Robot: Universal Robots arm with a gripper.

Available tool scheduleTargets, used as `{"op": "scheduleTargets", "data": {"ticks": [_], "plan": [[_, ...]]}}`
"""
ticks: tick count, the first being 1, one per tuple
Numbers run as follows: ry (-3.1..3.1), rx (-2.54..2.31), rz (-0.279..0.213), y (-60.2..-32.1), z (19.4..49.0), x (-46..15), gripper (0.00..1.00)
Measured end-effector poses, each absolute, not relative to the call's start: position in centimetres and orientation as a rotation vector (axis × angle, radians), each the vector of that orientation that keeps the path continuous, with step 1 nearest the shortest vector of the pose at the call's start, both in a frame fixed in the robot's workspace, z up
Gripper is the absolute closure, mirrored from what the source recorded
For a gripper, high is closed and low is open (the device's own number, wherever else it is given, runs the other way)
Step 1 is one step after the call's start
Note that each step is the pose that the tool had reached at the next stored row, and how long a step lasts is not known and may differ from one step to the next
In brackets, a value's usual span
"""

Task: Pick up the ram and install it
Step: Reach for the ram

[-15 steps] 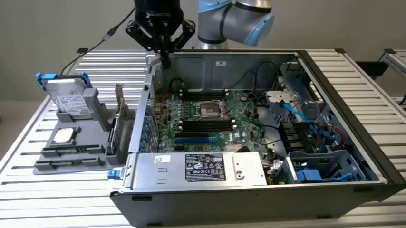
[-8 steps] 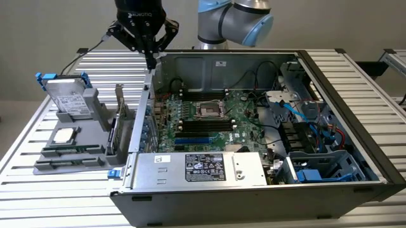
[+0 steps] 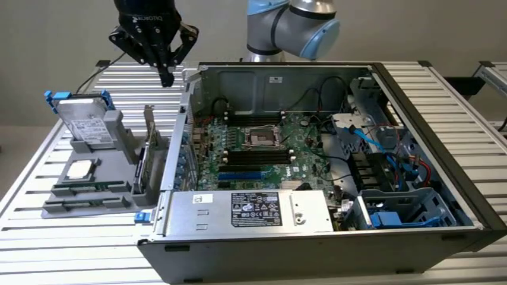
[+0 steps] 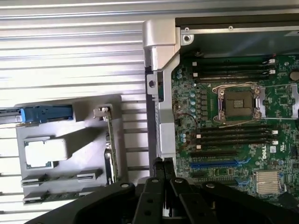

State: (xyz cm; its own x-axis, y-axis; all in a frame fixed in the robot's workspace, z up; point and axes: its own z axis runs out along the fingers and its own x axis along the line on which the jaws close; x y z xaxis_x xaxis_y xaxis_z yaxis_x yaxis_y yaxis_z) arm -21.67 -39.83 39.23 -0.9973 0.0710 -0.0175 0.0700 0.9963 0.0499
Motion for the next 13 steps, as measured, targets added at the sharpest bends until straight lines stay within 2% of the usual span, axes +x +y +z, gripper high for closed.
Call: {"op": "scheduleTargets", "data": {"ticks": [13], "plan": [[3.132,0.111,0.098,-39.8,39.2,-27.6,0.90]]}}
